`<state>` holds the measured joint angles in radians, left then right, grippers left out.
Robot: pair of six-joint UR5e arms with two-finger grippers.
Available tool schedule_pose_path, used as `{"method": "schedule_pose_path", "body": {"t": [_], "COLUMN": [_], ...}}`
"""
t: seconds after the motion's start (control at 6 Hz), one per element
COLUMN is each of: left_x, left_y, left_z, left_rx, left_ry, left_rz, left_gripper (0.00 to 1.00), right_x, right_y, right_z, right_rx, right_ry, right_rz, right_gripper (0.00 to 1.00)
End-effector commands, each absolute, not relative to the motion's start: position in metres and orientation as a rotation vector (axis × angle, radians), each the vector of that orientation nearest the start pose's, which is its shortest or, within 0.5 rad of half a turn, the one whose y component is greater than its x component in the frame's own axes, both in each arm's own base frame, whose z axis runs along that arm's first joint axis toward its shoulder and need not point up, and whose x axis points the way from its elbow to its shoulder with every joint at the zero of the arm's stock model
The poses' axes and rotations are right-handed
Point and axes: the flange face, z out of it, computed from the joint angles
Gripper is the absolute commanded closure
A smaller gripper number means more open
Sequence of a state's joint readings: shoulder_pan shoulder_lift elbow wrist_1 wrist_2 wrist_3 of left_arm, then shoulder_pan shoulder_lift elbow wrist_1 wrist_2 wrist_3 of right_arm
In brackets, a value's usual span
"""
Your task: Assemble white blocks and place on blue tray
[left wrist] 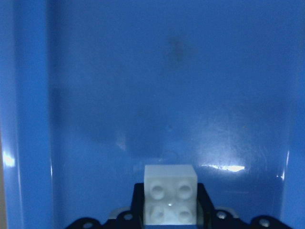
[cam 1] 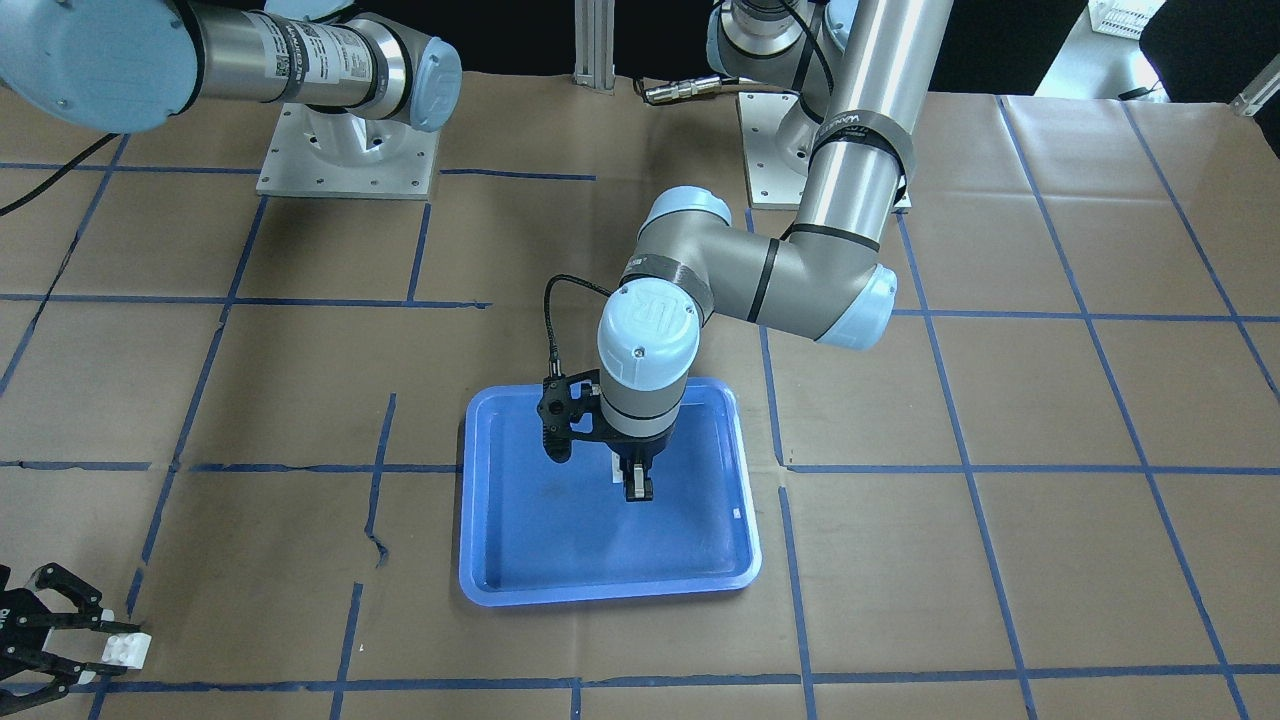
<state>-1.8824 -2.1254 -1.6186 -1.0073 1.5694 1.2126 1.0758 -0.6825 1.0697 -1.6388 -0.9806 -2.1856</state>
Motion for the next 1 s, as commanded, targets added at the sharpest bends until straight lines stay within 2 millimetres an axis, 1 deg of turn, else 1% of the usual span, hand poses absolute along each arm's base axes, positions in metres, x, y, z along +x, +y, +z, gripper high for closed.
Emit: {"method": "schedule_pose_path", "body": {"t": [0.0,0.17,0.33,0.5,0.67,0.83], "left_x": [-0.326,-0.328,-0.329,-0.329,-0.325,-0.318], "left_y": [-0.574,-0.573,-0.574,-0.573,-0.576,-0.568], "left_z": [0.167,0.164,0.164,0.182,0.212,0.268], "left_rx": [2.181,2.183,2.189,2.187,2.175,2.168], "left_ry": [2.305,2.304,2.3,2.29,2.288,2.316], "left_rz": [0.086,0.09,0.074,0.043,0.018,0.064], "left_gripper": [0.96,0.88,0.2,0.06,0.04,0.04], "right_x": [-0.192,-0.18,-0.167,-0.153,-0.119,-0.084], "right_y": [-0.754,-0.739,-0.726,-0.709,-0.693,-0.669], "right_z": [0.238,0.277,0.314,0.334,0.341,0.346], "right_rx": [-1.926,-1.898,-1.899,-1.88,-1.886,-1.88], "right_ry": [1.857,1.84,1.828,1.802,1.761,1.728], "right_rz": [-0.709,-0.69,-0.682,-0.662,-0.638,-0.612], "right_gripper": [0.72,0.72,0.72,0.72,0.72,0.72]}}
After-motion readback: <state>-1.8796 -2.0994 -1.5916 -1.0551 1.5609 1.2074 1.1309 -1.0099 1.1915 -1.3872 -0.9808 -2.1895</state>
